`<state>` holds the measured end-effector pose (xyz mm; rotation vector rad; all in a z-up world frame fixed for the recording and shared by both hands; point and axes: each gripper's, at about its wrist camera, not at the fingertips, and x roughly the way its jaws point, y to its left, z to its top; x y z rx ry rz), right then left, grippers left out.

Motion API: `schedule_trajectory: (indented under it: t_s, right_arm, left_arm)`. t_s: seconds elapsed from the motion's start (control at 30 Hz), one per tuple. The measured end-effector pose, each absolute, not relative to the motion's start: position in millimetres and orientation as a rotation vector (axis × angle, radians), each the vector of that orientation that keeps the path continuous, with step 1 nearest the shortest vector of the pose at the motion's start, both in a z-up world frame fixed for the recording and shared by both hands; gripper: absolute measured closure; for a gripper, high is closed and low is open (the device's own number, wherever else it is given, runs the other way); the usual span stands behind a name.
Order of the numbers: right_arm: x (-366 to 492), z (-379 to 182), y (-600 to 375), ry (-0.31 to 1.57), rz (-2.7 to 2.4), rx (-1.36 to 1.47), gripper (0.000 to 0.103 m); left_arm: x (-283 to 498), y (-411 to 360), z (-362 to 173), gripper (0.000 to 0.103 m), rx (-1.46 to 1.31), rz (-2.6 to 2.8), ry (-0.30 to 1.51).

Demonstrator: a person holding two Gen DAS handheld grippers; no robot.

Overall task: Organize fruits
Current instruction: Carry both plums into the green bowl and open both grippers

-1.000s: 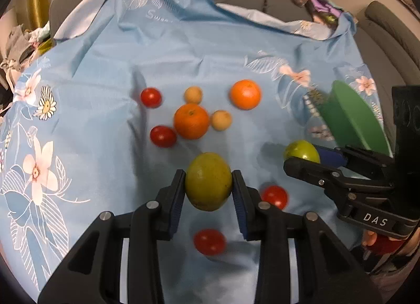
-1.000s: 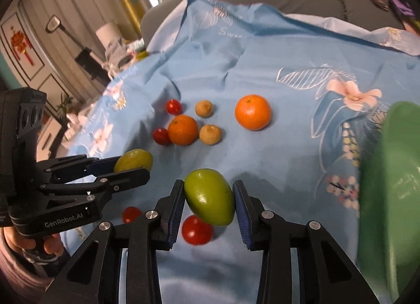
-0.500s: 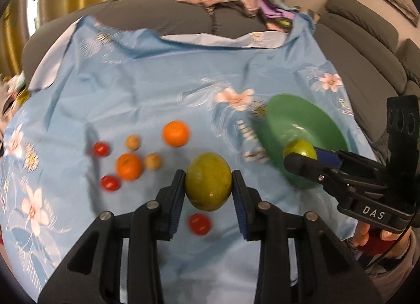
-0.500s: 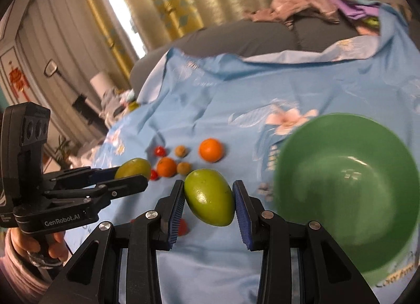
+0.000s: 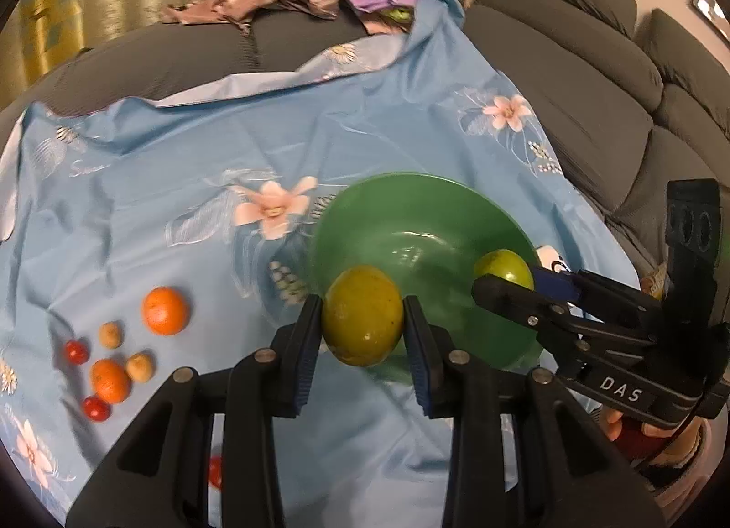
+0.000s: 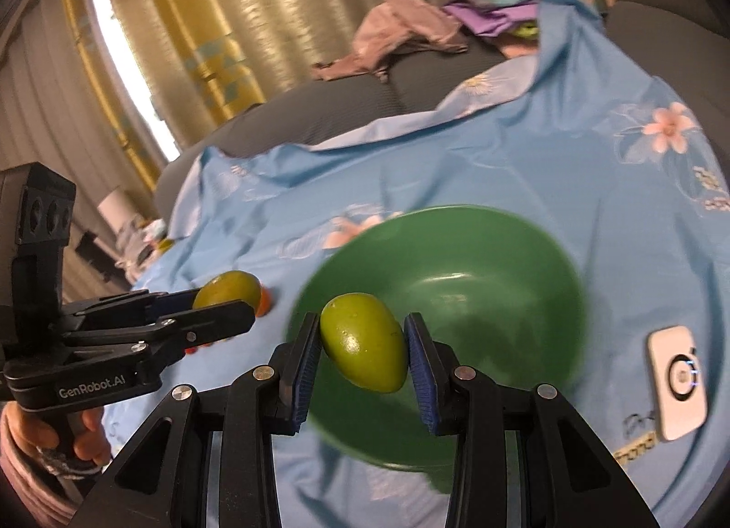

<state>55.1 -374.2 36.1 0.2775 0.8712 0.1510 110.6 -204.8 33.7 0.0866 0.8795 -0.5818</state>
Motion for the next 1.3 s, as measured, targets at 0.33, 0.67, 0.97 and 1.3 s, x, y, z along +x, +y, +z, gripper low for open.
schedule_trajectory:
  t_s: [0.33,0.67,0.97,1.3]
  right_arm:
    - [54.9,20.5,-400.0,0.897,0.037,0.223,0.064]
    - [53.4,13.1,-399.2,0.925,0.006,0.176,0.064]
    - [47.5,22.1,-400.3,0.909,-0.035,0.167,0.063]
    - [34.1,32.5,-391.4,0.89,0.005,0.183,0.063]
  left_arm:
    - [128.6,-240.8,11.6,0.068,0.146,-0.591,0.933]
    - [131.1,-246.1,-1.2,0.068,0.171,-0.578,0.969]
    - [125.2,-235.9,7.3,0.044,0.15,-0.553,0.948]
    - [101.2,-202.6,15.5,0.027,0.119,-0.486,0.938]
